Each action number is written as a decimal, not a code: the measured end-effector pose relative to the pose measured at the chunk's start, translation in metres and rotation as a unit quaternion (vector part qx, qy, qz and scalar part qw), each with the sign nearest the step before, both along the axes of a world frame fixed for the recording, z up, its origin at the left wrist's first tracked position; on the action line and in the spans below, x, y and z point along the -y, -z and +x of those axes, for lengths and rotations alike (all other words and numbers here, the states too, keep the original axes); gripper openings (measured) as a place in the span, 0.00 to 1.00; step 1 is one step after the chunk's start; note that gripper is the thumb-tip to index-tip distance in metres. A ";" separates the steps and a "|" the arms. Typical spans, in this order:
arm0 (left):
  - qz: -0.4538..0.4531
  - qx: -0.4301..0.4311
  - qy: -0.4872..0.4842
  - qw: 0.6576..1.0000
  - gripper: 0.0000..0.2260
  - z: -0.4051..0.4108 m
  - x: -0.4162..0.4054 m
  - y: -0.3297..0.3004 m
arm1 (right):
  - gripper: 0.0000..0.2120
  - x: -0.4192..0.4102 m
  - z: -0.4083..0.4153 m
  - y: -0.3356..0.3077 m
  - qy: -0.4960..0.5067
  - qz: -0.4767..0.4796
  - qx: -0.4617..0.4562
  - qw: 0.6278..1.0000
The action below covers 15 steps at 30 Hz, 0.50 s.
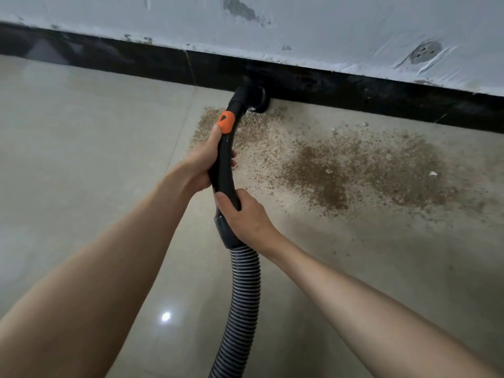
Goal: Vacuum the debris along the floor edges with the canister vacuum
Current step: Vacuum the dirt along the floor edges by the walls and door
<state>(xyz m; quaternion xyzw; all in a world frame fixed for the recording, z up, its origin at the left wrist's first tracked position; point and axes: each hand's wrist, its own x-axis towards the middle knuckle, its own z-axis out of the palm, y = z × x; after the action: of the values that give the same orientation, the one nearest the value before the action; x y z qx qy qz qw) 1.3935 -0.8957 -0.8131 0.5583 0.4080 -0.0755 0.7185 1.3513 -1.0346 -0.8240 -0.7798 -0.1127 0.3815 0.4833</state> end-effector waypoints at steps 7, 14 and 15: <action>-0.015 0.022 -0.036 0.999 0.22 -0.010 -0.007 -0.005 | 0.13 -0.002 -0.007 -0.012 -0.038 -0.041 0.064 0.996; 0.025 0.057 -0.131 0.989 0.24 -0.048 -0.036 -0.019 | 0.15 -0.026 -0.021 -0.036 -0.112 -0.040 0.091 0.989; 0.022 0.055 -0.145 0.988 0.24 -0.053 -0.043 -0.018 | 0.15 -0.033 -0.024 -0.036 -0.119 -0.042 0.095 0.987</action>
<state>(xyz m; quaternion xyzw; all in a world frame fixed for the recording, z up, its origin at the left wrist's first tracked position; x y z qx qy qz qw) 1.3407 -0.8530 -0.7954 0.5120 0.4459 0.0696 0.7309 1.3271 -1.0015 -0.7876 -0.8130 -0.2340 0.3654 0.3883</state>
